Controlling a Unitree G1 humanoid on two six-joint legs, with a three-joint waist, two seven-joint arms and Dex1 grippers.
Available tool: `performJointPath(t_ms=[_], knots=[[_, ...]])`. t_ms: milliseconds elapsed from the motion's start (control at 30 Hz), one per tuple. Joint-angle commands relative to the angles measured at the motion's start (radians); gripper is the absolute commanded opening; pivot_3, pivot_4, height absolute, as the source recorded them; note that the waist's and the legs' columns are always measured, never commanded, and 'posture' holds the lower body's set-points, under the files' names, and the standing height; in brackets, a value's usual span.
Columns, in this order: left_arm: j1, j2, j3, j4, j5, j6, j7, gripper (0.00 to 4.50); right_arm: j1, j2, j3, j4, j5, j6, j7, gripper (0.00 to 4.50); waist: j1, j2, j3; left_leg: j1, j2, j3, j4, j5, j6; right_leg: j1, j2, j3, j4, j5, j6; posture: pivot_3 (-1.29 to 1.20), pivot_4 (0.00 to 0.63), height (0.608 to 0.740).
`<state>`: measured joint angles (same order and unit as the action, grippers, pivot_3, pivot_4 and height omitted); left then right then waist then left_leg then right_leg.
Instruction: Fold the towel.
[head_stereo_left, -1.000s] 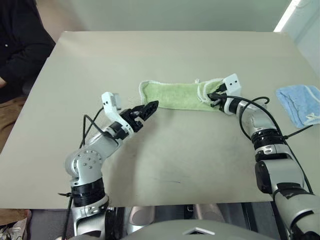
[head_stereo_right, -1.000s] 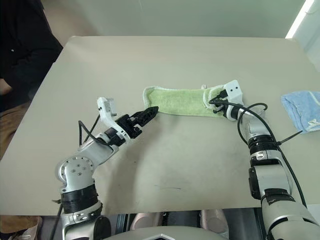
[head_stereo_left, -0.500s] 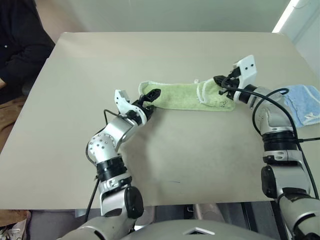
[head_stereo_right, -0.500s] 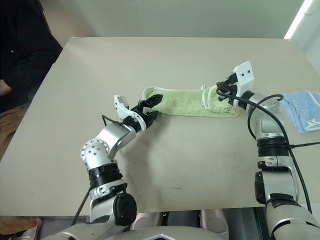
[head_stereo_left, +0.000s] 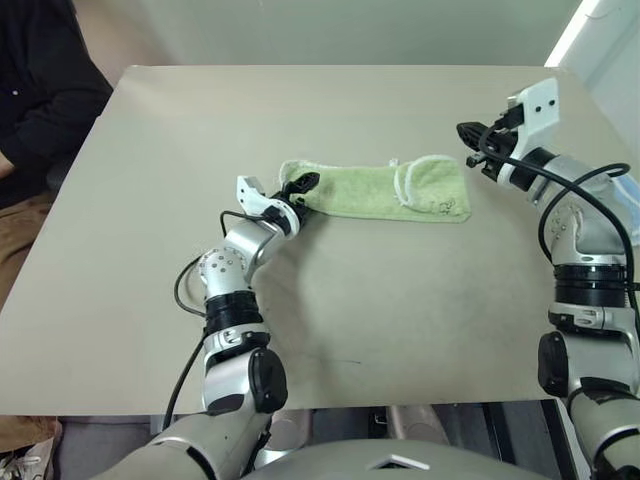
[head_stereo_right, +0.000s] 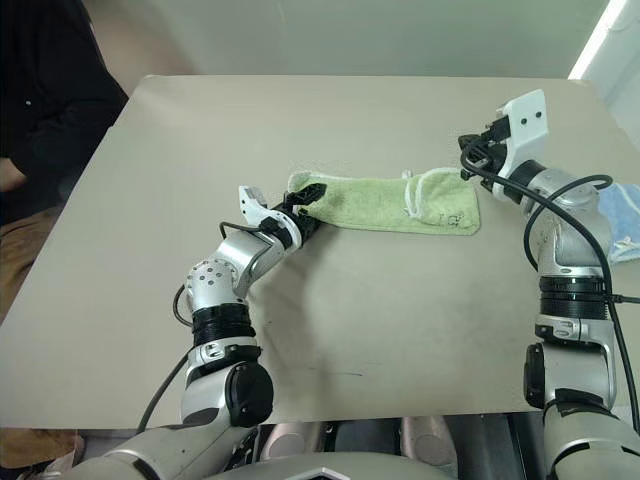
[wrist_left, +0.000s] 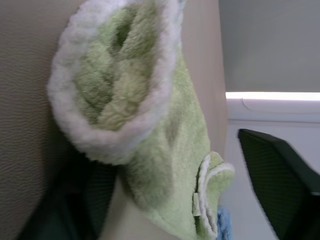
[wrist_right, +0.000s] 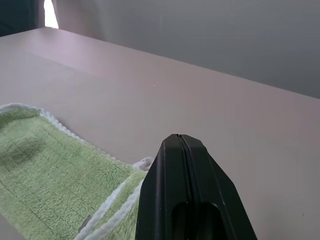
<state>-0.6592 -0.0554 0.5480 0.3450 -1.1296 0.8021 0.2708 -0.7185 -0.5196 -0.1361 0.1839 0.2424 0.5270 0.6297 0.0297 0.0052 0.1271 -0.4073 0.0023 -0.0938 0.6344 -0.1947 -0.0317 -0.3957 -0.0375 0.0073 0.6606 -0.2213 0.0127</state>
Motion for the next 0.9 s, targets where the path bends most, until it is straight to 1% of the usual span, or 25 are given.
performJointPath(t_ms=[33,67,233,267,333,367,433,500,567,600,633,700,767,900], knots=[[-0.001,0.01,-0.004,-0.022,0.013,-0.02,0.0,2.44,0.0,-0.015,-0.024,-0.049,0.018,0.003,-0.016,0.0,-0.002,0.0,0.0,0.0,0.0,0.0,0.0,0.001,-0.002,0.0,0.0,0.0,0.0,0.0,0.001,0.0,0.15,0.74],[0.0,0.011,-0.005,-0.026,0.015,-0.021,-0.001,2.13,0.0,-0.015,-0.024,-0.049,0.018,0.004,-0.017,0.0,-0.002,0.0,0.0,0.0,0.0,0.001,0.0,0.002,-0.004,0.0,0.0,0.0,0.0,-0.001,0.001,0.0,0.15,0.74],[0.005,0.011,0.0,-0.046,0.015,-0.025,-0.002,0.26,-0.001,-0.016,-0.023,-0.045,0.021,0.005,-0.021,0.0,-0.002,0.0,0.0,-0.001,-0.002,0.003,-0.002,0.002,-0.004,-0.001,0.0,0.001,0.0,-0.005,0.005,0.0,0.15,0.74],[0.007,0.014,0.006,-0.056,0.014,-0.036,-0.005,0.02,0.002,-0.015,-0.022,-0.045,0.022,0.005,-0.023,0.0,-0.002,0.0,0.0,-0.002,-0.002,0.003,-0.002,0.002,-0.004,-0.001,0.0,0.001,0.0,-0.006,0.006,0.0,0.15,0.74],[0.008,0.022,0.025,-0.074,0.007,-0.063,-0.012,0.02,0.008,-0.012,-0.021,-0.046,0.025,0.006,-0.025,0.0,-0.002,0.0,0.001,-0.002,-0.002,0.003,-0.002,0.002,-0.004,-0.001,0.0,0.001,0.0,-0.006,0.007,0.0,0.15,0.74],[0.005,0.043,0.03,-0.085,0.014,-0.078,-0.031,0.02,0.013,-0.012,-0.022,-0.05,0.026,0.008,-0.027,0.0,-0.002,-0.001,0.001,-0.002,-0.002,0.003,-0.002,0.001,-0.004,-0.001,0.0,0.001,0.0,-0.006,0.008,0.0,0.15,0.74],[-0.007,0.107,0.01,-0.107,0.047,-0.087,-0.088,0.02,0.021,-0.014,-0.026,-0.057,0.03,0.013,-0.03,0.0,-0.004,-0.001,0.001,-0.002,-0.002,0.002,-0.003,-0.001,-0.005,-0.001,0.0,0.001,0.0,-0.005,0.01,0.0,0.15,0.74],[-0.03,0.175,-0.037,-0.132,0.092,-0.089,-0.154,0.02,0.029,-0.018,-0.031,-0.064,0.032,0.017,-0.034,0.0,-0.006,-0.002,0.002,-0.002,0.0,0.002,-0.004,-0.002,-0.007,-0.003,0.001,0.001,0.0,-0.005,0.01,0.0,0.15,0.74],[-0.06,0.244,-0.129,-0.166,0.159,-0.076,-0.247,0.02,0.033,-0.022,-0.041,-0.063,0.035,0.021,-0.041,0.0,-0.004,-0.002,0.002,-0.002,0.001,0.002,-0.004,-0.005,-0.009,-0.003,0.004,0.001,0.0,-0.006,0.01,0.0,0.15,0.74],[-0.08,0.282,-0.204,-0.181,0.214,-0.067,-0.304,0.02,0.032,-0.023,-0.047,-0.058,0.036,0.022,-0.047,0.0,-0.002,-0.002,0.003,-0.003,0.001,0.001,-0.004,-0.005,-0.009,-0.004,0.005,0.001,-0.001,-0.006,0.01,0.0,0.15,0.74],[-0.092,0.306,-0.255,-0.188,0.254,-0.062,-0.343,0.02,0.031,-0.024,-0.05,-0.054,0.037,0.022,-0.051,0.0,0.005,-0.002,0.003,-0.005,0.001,0.0,-0.003,-0.006,-0.009,-0.005,0.007,0.001,-0.002,-0.007,0.01,0.0,0.15,0.74],[-0.138,0.349,-0.394,-0.178,0.354,-0.059,-0.449,0.02,0.027,-0.025,-0.058,-0.044,0.037,0.02,-0.06,0.0,0.021,-0.002,0.003,-0.008,0.002,-0.007,-0.002,-0.007,-0.009,-0.005,0.007,0.0,-0.005,-0.007,0.01,0.0,0.15,0.74],[-0.189,0.362,-0.514,-0.148,0.441,-0.068,-0.54,0.02,0.024,-0.024,-0.062,-0.036,0.038,0.017,-0.067,0.0,0.03,-0.002,0.003,-0.009,0.001,-0.01,-0.002,-0.009,-0.008,-0.005,0.005,0.0,-0.007,-0.006,0.01,0.0,0.15,0.74],[-0.271,0.347,-0.74,-0.075,0.613,-0.131,-0.738,0.02,0.025,-0.022,-0.065,-0.042,0.042,0.015,-0.084,0.0,0.032,-0.002,0.003,-0.012,-0.001,-0.009,-0.002,-0.012,-0.005,-0.005,-0.001,-0.002,-0.013,-0.005,0.013,0.0,0.15,0.74]])
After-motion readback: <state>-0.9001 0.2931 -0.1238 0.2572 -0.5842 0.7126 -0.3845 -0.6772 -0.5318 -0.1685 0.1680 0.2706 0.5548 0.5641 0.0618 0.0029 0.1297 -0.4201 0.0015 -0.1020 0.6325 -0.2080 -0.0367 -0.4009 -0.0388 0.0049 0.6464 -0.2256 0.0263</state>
